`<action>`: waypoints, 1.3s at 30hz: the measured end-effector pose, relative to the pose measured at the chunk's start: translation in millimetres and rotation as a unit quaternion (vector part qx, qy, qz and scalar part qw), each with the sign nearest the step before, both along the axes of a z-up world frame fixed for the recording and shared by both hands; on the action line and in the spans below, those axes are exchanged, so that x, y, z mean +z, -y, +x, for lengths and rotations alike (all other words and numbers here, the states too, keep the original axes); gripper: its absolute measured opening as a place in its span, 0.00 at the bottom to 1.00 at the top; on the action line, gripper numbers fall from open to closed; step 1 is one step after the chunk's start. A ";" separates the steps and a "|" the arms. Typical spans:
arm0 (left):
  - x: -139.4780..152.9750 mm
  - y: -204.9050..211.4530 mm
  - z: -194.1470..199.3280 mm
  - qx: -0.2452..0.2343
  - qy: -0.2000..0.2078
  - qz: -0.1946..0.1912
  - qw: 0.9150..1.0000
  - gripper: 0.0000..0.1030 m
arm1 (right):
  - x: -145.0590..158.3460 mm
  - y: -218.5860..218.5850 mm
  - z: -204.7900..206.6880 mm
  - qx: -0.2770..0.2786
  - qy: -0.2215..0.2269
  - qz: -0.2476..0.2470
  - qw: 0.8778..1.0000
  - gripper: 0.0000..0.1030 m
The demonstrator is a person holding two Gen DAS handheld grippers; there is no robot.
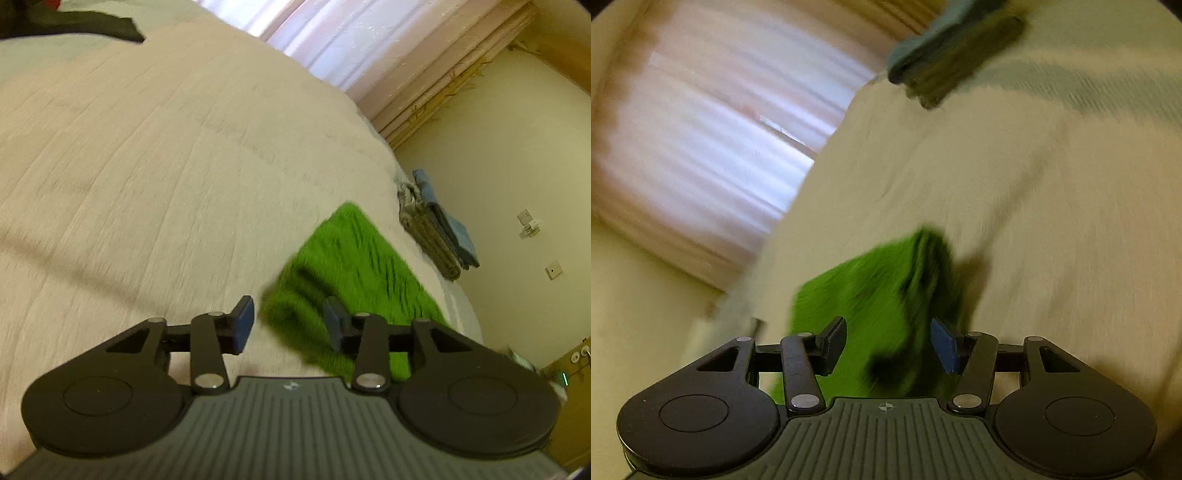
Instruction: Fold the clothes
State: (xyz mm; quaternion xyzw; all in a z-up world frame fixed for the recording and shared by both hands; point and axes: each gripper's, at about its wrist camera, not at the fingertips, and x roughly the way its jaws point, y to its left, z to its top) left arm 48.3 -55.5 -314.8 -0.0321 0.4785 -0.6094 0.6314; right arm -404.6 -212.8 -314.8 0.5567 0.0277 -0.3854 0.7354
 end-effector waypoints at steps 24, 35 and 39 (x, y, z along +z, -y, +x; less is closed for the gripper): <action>-41.6 55.2 24.3 -0.092 -0.104 -0.034 0.990 0.10 | -1.0 -50.6 -16.3 -0.051 -0.045 -0.017 0.998 0.04; -50.6 56.5 18.3 -0.097 -0.046 -0.006 0.994 0.36 | -17.2 -51.8 -9.7 -0.055 -0.094 -0.025 0.994 0.65; -59.8 72.6 33.1 -0.073 -0.114 0.008 0.991 0.47 | -30.4 -40.7 -20.2 -0.062 -0.036 0.013 0.997 0.65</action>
